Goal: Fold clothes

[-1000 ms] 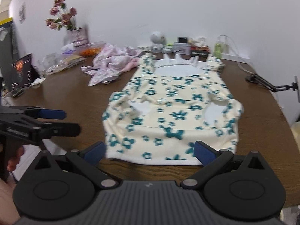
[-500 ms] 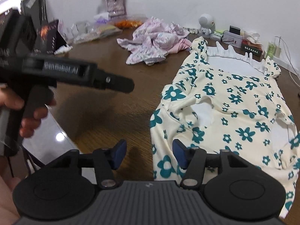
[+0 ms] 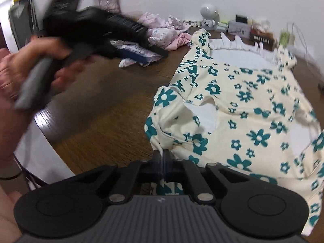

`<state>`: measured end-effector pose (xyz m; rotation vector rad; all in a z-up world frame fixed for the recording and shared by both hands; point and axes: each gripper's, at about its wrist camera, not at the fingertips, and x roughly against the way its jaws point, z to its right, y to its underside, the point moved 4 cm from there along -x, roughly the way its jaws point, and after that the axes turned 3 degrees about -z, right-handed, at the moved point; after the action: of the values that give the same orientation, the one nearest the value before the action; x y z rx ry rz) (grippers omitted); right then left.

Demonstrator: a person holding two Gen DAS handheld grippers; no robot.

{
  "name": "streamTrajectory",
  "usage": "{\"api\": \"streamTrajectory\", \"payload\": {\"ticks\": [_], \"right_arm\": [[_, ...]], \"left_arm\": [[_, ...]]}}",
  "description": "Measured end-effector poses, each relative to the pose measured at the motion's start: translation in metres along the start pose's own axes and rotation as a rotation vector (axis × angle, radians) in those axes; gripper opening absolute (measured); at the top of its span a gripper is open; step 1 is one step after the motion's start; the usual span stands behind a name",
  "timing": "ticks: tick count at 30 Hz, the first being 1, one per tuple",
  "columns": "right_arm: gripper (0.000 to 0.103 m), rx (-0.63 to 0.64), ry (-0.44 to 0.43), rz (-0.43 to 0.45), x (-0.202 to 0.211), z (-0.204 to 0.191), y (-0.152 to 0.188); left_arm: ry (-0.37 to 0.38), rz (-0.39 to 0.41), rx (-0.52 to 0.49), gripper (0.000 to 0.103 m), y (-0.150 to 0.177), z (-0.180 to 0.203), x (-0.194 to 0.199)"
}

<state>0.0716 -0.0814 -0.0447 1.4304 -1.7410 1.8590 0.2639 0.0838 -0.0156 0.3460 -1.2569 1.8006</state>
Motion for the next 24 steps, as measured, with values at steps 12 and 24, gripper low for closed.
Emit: {"api": "streamTrajectory", "payload": {"ticks": [12,24], "right_arm": [[0.002,-0.202,-0.229,0.05,0.004,0.036,-0.006],[0.002,-0.215,-0.26,0.045,-0.005,0.038,-0.002]], "left_arm": [[-0.123,-0.045,0.032,0.059,-0.081,-0.02,-0.106],[-0.072,-0.017,0.177,0.008,-0.089,-0.035,-0.117]]}}
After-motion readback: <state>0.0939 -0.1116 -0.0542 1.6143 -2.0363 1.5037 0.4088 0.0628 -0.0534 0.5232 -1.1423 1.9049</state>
